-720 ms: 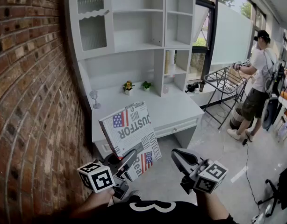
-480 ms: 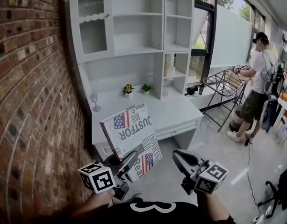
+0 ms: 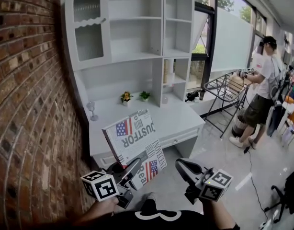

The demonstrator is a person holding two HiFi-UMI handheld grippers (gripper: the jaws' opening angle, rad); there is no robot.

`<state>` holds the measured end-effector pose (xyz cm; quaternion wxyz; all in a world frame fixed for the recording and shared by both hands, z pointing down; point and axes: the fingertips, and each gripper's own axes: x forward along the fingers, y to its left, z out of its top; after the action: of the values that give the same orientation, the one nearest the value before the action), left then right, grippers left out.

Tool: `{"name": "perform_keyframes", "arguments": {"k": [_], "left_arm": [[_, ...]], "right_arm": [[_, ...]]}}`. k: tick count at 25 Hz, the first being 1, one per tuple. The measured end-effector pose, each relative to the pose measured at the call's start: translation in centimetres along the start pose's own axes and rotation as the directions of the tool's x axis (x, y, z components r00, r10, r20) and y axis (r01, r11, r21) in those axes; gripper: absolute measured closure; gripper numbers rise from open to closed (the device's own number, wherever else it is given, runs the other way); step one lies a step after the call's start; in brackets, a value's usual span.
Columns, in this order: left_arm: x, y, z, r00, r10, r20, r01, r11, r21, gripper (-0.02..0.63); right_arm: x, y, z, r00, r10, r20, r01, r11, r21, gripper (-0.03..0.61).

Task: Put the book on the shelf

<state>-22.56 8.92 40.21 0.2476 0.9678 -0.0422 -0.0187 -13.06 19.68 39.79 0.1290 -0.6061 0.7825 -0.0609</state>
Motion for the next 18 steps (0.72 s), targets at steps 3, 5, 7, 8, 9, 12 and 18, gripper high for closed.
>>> {"name": "perform_keyframes", "arguments": {"k": [3,5,7,8,9,12,18], "left_arm": [[1.4,0.9,0.3,1.000,-0.014,-0.006,0.014,1.000,-0.005,0.460],[2.6,1.7,0.7,1.000,-0.023,-0.011,0.023,1.000,-0.008,0.460],[4.0,2.7,1.2,0.999,-0.030,-0.015,0.030,0.999,-0.013,0.460],[4.7,3.2,1.3,0.999,-0.033,-0.018,0.033,0.999,-0.017,0.460],[5.3,3.6,1.3,0.999,-0.036,-0.021,0.036,0.999,-0.020,0.460],[7.0,5.1,1.4,0.999,-0.039,-0.033,0.038,0.999,-0.030,0.460],[10.6,10.0,3.5,0.999,-0.025,-0.047,0.023,0.999,-0.045,0.460]], "right_arm": [[0.3,-1.4,-0.1,1.000,-0.022,0.001,0.022,1.000,0.011,0.568],[0.9,-2.6,0.0,0.999,-0.033,-0.001,0.033,0.999,0.015,0.568],[1.7,-4.1,0.2,0.999,-0.045,-0.002,0.045,0.999,0.016,0.568],[1.9,-4.8,0.3,0.999,-0.051,-0.002,0.051,0.999,0.017,0.568],[2.1,-5.5,0.3,0.998,-0.057,-0.001,0.057,0.998,0.018,0.568],[3.0,-7.4,0.3,0.997,-0.071,0.000,0.071,0.997,0.025,0.568],[7.3,-12.2,0.8,0.997,-0.081,0.000,0.081,0.996,0.048,0.567]]}}
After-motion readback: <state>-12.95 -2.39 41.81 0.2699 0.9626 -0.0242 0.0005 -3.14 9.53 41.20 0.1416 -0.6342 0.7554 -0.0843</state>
